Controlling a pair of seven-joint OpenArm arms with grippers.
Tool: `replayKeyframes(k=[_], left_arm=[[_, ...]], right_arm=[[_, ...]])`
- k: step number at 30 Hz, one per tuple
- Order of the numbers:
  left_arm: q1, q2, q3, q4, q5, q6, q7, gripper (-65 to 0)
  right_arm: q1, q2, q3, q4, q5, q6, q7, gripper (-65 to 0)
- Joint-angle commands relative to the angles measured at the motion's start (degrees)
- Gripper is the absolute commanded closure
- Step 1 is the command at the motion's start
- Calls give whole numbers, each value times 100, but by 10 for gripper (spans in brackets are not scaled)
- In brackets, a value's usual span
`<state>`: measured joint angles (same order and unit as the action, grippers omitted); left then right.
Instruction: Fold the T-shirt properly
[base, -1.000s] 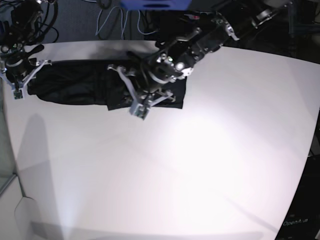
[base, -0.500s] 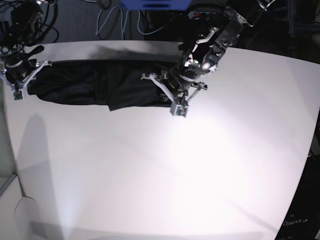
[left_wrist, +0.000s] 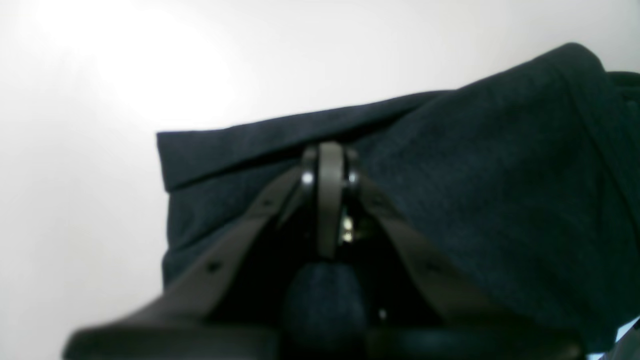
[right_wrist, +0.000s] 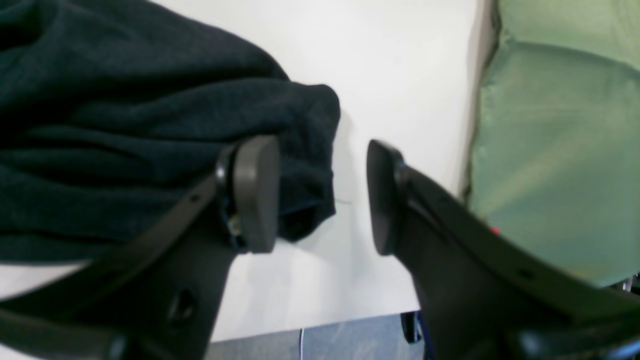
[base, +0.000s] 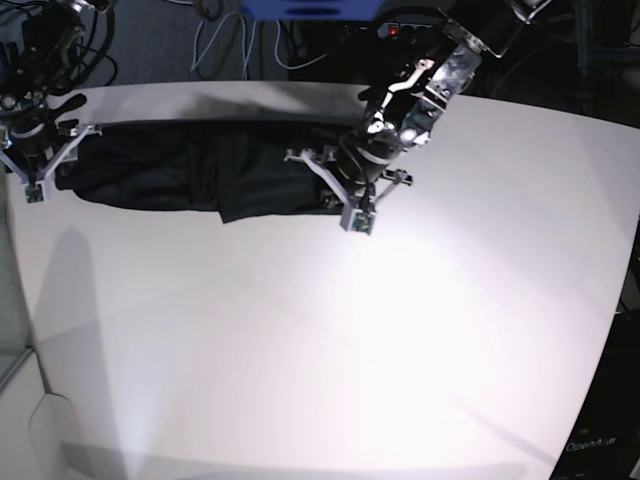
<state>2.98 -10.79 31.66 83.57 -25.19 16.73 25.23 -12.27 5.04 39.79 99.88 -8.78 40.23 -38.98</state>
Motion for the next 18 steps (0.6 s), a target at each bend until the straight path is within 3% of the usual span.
replayKeyframes(k=[1, 11, 18], left_arm=[[23, -121, -6, -124, 27, 177, 321, 0], [23, -209, -6, -98, -8, 177, 312, 0], [31, -209, -6, -124, -8, 177, 312, 0]], right_arm=[[36, 81, 34, 118, 29, -23, 78, -298], [414, -16, 52, -462, 38, -23, 131, -298], [678, -69, 579, -497, 29, -23, 131, -308]])
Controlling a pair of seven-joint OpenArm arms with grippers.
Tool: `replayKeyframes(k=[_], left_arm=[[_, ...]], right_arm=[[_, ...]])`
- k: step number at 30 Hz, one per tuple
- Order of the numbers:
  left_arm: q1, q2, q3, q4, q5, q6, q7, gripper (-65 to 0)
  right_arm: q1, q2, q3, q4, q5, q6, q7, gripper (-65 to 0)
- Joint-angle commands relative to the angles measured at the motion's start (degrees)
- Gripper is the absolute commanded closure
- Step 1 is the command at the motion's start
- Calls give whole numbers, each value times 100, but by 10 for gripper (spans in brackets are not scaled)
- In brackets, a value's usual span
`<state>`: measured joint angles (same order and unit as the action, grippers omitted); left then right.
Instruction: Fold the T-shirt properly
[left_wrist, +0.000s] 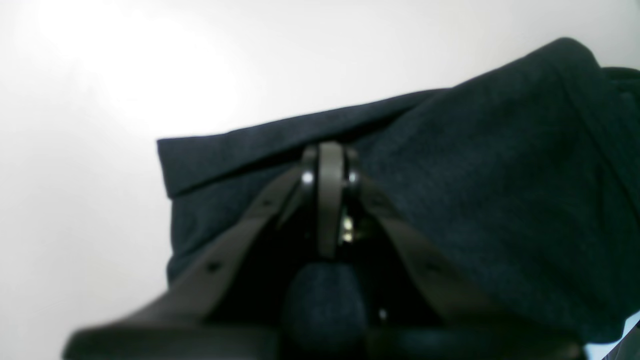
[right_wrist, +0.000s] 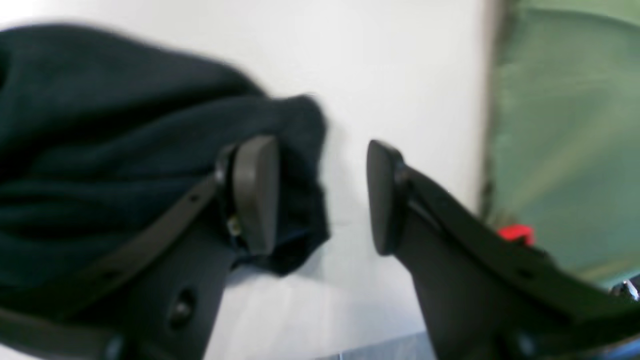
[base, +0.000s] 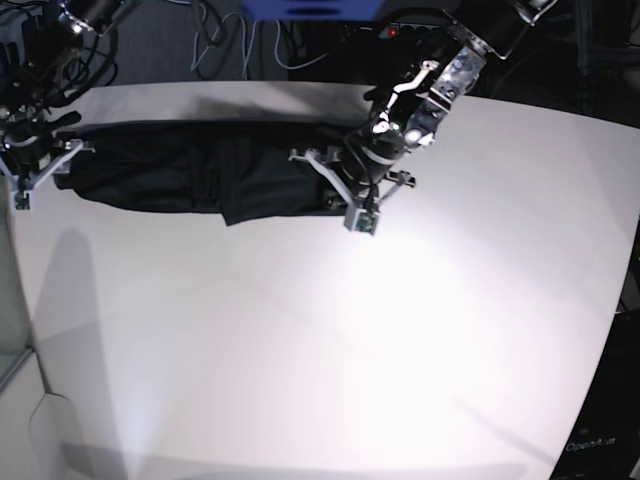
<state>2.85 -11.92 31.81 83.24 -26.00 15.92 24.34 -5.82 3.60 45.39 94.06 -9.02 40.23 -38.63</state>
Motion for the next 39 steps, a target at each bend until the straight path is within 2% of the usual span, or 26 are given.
replayKeyframes(k=[1, 6, 17, 29, 31, 33, 35, 38, 39], left_arm=[[44, -96, -21, -100, 72, 258, 401, 0], [36, -96, -21, -100, 90, 258, 401, 0], [27, -96, -21, -91, 99, 258, 401, 0], [27, -104, -21, -82, 99, 258, 401, 0], [36, -104, -21, -74, 99, 258, 401, 0], [36, -104, -21, -74, 99, 258, 401, 0], [36, -104, -21, -56, 99, 258, 401, 0], [36, -104, -21, -56, 99, 258, 410, 0], [36, -104, -21, -56, 99, 258, 410, 0]], right_arm=[[33, 93, 20, 84, 53, -23, 96, -321], [15, 76, 28, 84, 53, -23, 87, -366], [59, 67, 28, -505, 53, -23, 96, -367], [59, -47, -7, -558, 71, -23, 96, -363], [51, -127, -7, -558, 71, -23, 96, -335], [42, -144, -24, -558, 71, -23, 96, -275], [33, -144, -103, -558, 71, -23, 96, -192], [24, -127, -270, -558, 53, -23, 52, -28], [24, -109, -341, -558, 53, -23, 52, 0]])
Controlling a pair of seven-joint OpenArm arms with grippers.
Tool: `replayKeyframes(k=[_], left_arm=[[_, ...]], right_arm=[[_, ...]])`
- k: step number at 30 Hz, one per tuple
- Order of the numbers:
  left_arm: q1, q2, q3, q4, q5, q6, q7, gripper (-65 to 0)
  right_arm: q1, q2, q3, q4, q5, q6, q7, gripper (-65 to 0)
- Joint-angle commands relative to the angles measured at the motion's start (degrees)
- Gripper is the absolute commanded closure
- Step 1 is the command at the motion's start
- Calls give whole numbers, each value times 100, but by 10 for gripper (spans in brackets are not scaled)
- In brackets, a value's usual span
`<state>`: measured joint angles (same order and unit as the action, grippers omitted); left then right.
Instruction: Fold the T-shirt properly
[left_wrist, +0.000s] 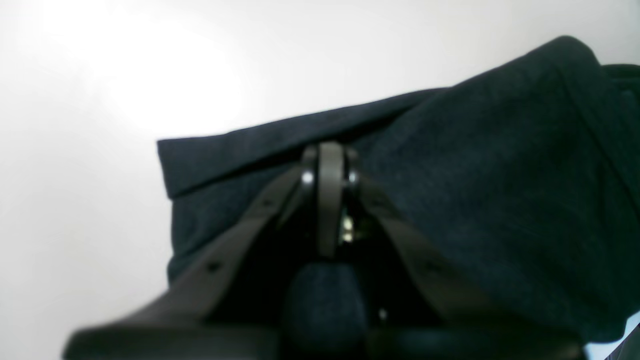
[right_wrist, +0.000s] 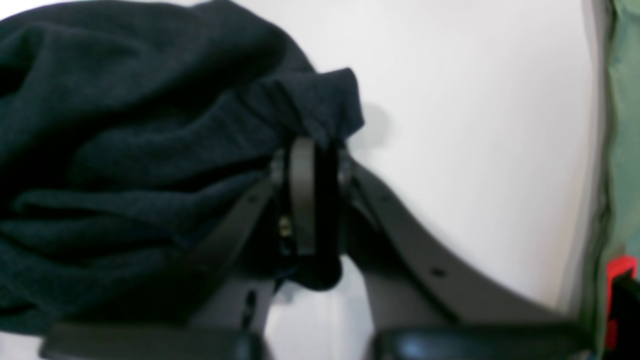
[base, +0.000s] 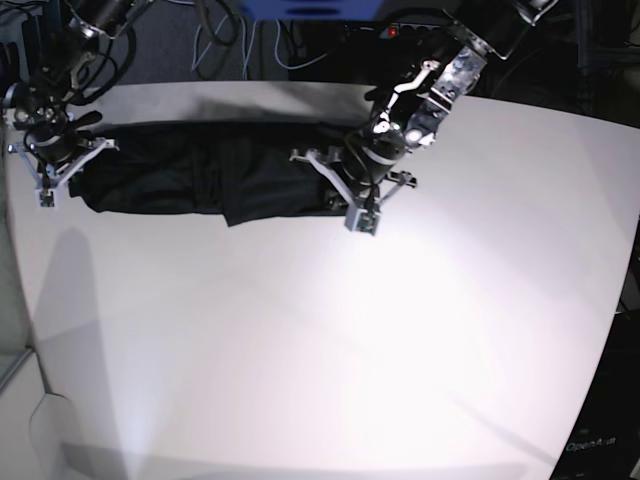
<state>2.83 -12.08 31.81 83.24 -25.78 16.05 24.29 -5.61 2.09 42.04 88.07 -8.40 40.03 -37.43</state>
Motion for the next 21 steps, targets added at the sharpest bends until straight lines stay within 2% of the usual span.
replayKeyframes(k=[1, 7, 11, 16, 21], left_arm=[[38, -89, -21, -47, 77, 245, 423, 0], [38, -89, -21, -39, 59, 245, 450, 0], [38, -89, -21, -39, 59, 245, 450, 0], [38, -89, -21, -39, 59, 245, 450, 0], [38, -89, -21, -39, 59, 245, 459, 0]], right_arm=[[-6, 68, -77, 67, -17, -3, -68, 0], [-6, 270, -191, 322, -210, -3, -68, -2], [11, 86, -191, 973, -729, -3, -24, -2], [-182, -178, -402, 1878, -773, -3, -86, -2], [-657, -354, -1079, 2248, -773, -3, -86, -2]])
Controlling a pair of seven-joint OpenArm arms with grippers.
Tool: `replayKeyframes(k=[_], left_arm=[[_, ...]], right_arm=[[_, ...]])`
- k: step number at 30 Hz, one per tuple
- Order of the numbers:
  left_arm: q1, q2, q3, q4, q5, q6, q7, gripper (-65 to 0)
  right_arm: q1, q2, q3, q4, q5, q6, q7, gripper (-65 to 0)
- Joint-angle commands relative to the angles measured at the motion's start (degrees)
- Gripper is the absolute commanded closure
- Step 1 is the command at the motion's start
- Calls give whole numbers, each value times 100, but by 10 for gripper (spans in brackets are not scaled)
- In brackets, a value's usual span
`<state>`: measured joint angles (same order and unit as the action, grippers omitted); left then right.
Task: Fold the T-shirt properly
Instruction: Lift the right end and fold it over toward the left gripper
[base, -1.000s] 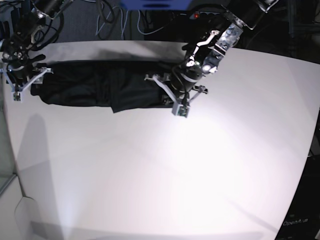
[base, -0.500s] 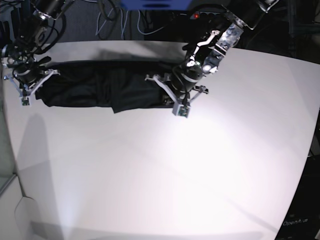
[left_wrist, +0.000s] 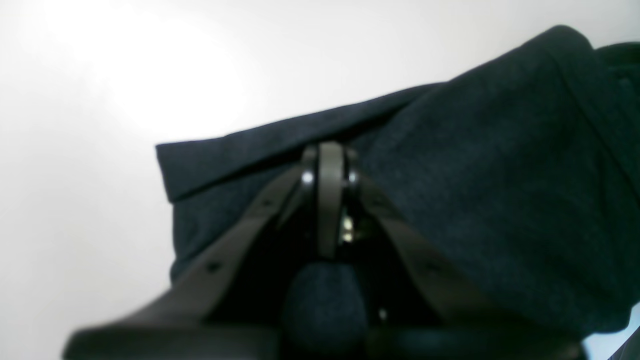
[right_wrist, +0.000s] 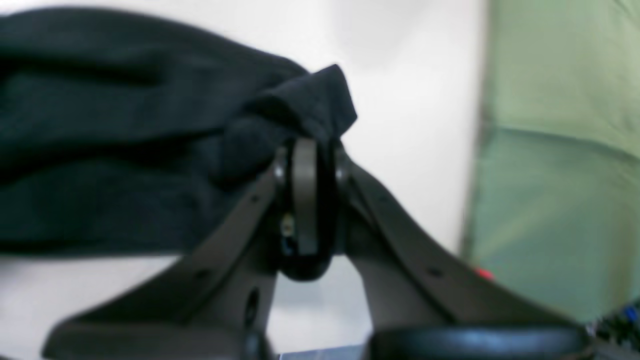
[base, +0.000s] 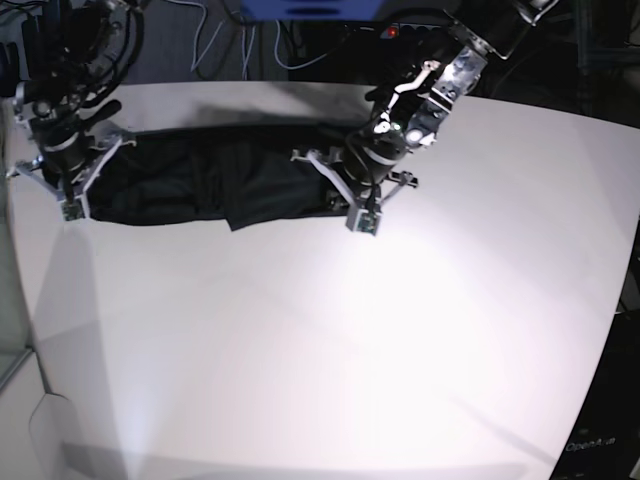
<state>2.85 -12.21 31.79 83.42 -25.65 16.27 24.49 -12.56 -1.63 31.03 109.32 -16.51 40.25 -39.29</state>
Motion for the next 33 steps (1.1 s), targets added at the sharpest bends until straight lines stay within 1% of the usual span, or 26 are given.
replayKeyframes(k=[1, 8, 10, 16, 19, 26, 29, 33], left_arm=[[36, -76, -19, -56, 46, 223, 439, 0], [36, -76, -19, -56, 37, 223, 439, 0], [36, -76, -19, -47, 37, 223, 439, 0], [-8, -58, -27, -30, 37, 223, 386, 0], [-105, -58, -27, 278, 37, 223, 386, 0], [-131, -67, -45, 1025, 37, 258, 395, 0], [27, -94, -335, 1342, 46, 250, 439, 0], [405, -278, -924, 1606, 37, 258, 456, 0]], right_arm=[[-23, -53, -56, 132, 29, -25, 100, -2], [-199, -448, -584, 264, 29, -25, 100, -2], [-199, -510, -689, 273, 29, -25, 100, -2], [-164, -527, -1085, 264, 29, -25, 100, -1], [-155, -624, -1270, 264, 47, -25, 153, -1], [-147, -642, -1683, 264, 47, -25, 153, -1], [-147, -642, -1683, 264, 47, -25, 153, -1], [-147, -606, -1656, 264, 38, -25, 153, 0]])
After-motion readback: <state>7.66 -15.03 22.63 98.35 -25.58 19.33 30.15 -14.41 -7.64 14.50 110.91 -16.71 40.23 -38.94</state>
